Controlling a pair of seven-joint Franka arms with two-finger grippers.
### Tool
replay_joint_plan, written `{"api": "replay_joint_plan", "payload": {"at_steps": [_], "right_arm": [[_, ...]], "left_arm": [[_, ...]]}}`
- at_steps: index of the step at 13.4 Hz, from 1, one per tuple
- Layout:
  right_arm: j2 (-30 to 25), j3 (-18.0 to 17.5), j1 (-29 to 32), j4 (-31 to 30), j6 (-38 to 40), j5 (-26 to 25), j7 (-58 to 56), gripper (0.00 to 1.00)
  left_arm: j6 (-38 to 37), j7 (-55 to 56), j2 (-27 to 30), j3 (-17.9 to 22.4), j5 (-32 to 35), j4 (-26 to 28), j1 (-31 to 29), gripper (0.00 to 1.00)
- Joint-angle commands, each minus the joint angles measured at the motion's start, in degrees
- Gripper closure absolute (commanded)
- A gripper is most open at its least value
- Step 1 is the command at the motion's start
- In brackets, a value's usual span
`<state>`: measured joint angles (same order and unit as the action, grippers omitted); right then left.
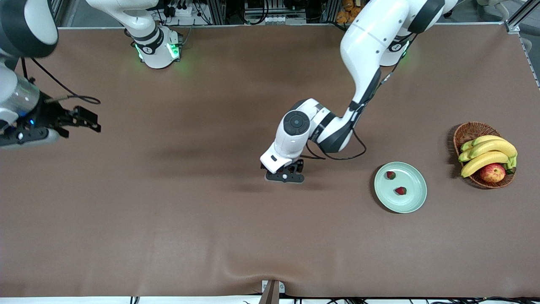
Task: Collect all strawberries into plate
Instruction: 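Reach the left gripper to the third strawberry while the right gripper withdraws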
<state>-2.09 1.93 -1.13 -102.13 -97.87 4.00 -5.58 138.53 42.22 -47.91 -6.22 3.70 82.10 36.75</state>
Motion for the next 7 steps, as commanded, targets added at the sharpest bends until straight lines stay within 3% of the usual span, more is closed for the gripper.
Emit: {"api": "replay_joint_plan", "payload": {"at_steps": [1,4,7], "right_arm": [[-2.31,-1.32,3.84,0.25,3.81,-1.36,3.29,0.0],[-1.96,-0.88,4.29,4.03,7.87,-1.53,4.44,0.0],[-1.7,-0.96,5.87,7.55,8.75,-2.84,4.53,0.0]], "left_arm": [[-0.1,3.48,-1.3,0.86,1.84,-1.59,0.61,0.31],[-0.1,3.57,-1.92,0.86,1.84,-1.41,0.43,0.35],[-0.1,3.57,-2.88,0.86,1.75,-1.41,0.52,0.65]]}}
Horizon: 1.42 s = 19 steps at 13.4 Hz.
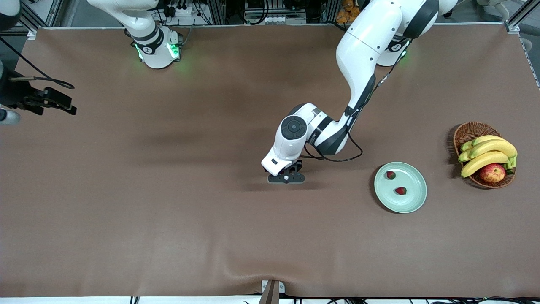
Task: Collect all strawberries into plate
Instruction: 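Close the left gripper on the third strawberry and lift it, then release the strawberry onto the green plate with the left gripper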
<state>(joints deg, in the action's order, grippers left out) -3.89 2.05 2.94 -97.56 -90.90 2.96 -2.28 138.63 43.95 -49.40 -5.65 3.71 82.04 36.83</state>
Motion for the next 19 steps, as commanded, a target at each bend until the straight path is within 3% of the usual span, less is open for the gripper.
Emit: {"api": "replay_joint_plan", "payload": {"at_steps": [1,3,7,14,19], "right_arm": [[0.46,-1.08,1.81,3.77,2.3,-3.12,1.32,0.0],[0.64,-1.17,1.54,5.09,2.48,-3.4,1.4,0.0],[0.73,-1.35,1.71,5.63,2.04,-3.31,1.49,0.0],[2.31,-1.17,2.16,5.63,2.48,-1.29,2.81,0.0],[2.66,-1.35,1.02,5.19,3.8,-1.29,3.07,0.0]], "left_arm": [[-0.2,1.84,-1.75,0.28,1.74,-1.36,0.43,0.66],[-0.37,1.93,-1.93,0.28,1.66,-1.36,0.43,0.66],[-2.56,1.93,-0.96,0.28,1.74,-1.36,-0.27,1.0],[-17.22,-0.69,10.01,0.28,1.92,-1.36,-8.51,1.0],[-27.18,-17.28,15.56,0.11,1.83,0.65,-19.5,1.0]]}}
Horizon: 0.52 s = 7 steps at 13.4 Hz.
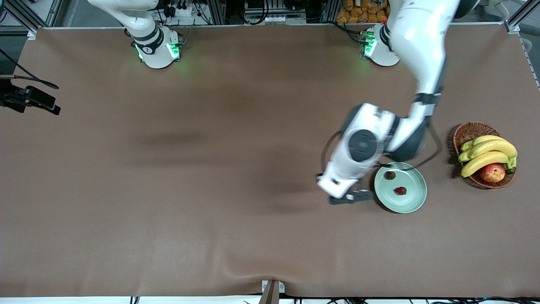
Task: Collect all strawberries into plate
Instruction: 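Release the strawberry onto the green plate with the left gripper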
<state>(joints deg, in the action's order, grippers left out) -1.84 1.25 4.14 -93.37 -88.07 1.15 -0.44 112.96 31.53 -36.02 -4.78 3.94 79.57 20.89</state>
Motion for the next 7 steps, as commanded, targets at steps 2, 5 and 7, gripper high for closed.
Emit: {"api": "replay_joint_plan", "payload": {"at_steps": [2,5,7], "right_arm": [[0.61,-0.55,-0.01,1.0,0.62,0.61,1.23,0.0],[0.7,-0.55,-0.36,1.35,0.35,0.61,1.23,0.0],[0.7,-0.64,-0.27,1.53,0.09,1.3,1.23,0.0]], "left_arm": [[-1.52,-10.15,2.97,-0.67,1.68,5.58,-7.77,1.0],[-0.12,-15.0,2.18,-0.67,1.68,8.05,-12.88,0.99],[3.56,-19.12,1.91,-0.67,1.68,11.37,-16.22,0.99]]}}
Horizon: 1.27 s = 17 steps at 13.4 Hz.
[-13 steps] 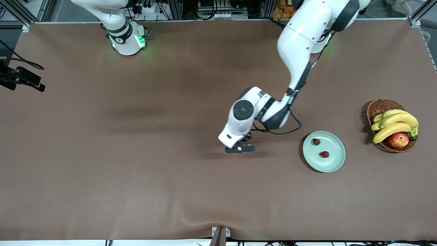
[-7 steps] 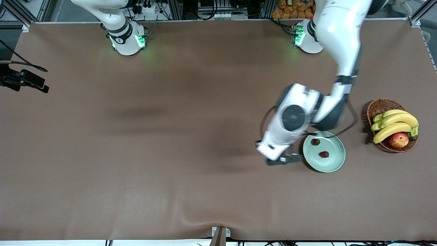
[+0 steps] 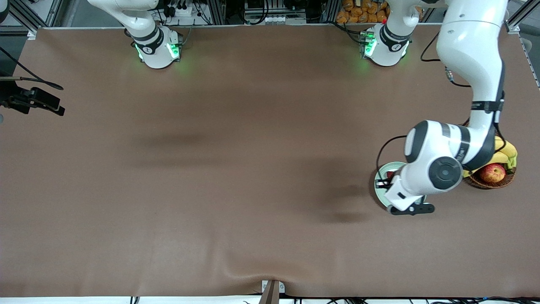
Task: Collect all strawberries into plate
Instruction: 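Release the strawberry onto the green plate with the left gripper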
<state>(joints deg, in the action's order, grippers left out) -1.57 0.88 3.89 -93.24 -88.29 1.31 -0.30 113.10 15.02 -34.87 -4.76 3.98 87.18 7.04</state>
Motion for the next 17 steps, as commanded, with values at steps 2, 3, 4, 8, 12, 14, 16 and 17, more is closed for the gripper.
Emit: {"api": "replay_joint_plan", "payload": {"at_steps": [2,3,4,8,12,14,16,17], "right_arm": [[0.43,-0.18,0.24,1.57,-0.04,2.73,1.09,0.0],[0.43,-0.18,0.33,1.92,-0.3,2.82,1.09,0.0],[0.43,-0.18,0.24,1.92,-0.39,2.73,0.91,0.0],[0.69,-0.18,0.59,2.01,-0.39,2.65,0.65,0.0],[0.69,-0.18,0.59,2.09,-0.39,2.64,0.39,0.0],[0.69,-0.18,0.42,2.09,-0.31,2.64,0.3,0.0],[0.69,-0.18,0.07,2.01,-0.31,2.38,0.3,0.0],[0.69,-0.18,-0.02,2.01,-0.22,2.29,0.3,0.0]], "left_arm": [[6.6,-7.27,0.77,-0.77,1.64,7.03,-5.01,0.96],[7.57,-8.42,0.77,-0.77,1.64,8.17,-5.72,0.94],[8.71,-9.04,0.59,-0.77,1.64,9.14,-6.07,0.92],[10.74,-11.68,0.24,-0.77,1.64,10.82,-8.01,0.32],[9.95,-12.03,2.86,-0.95,1.55,10.64,-8.01,0.0],[9.6,-12.21,5.67,-0.95,1.55,10.21,-8.1,0.0],[9.16,-12.04,9.01,-0.77,1.55,9.68,-8.27,0.0],[7.59,-12.04,10.68,-0.77,1.55,9.07,-9.14,0.0]]}}
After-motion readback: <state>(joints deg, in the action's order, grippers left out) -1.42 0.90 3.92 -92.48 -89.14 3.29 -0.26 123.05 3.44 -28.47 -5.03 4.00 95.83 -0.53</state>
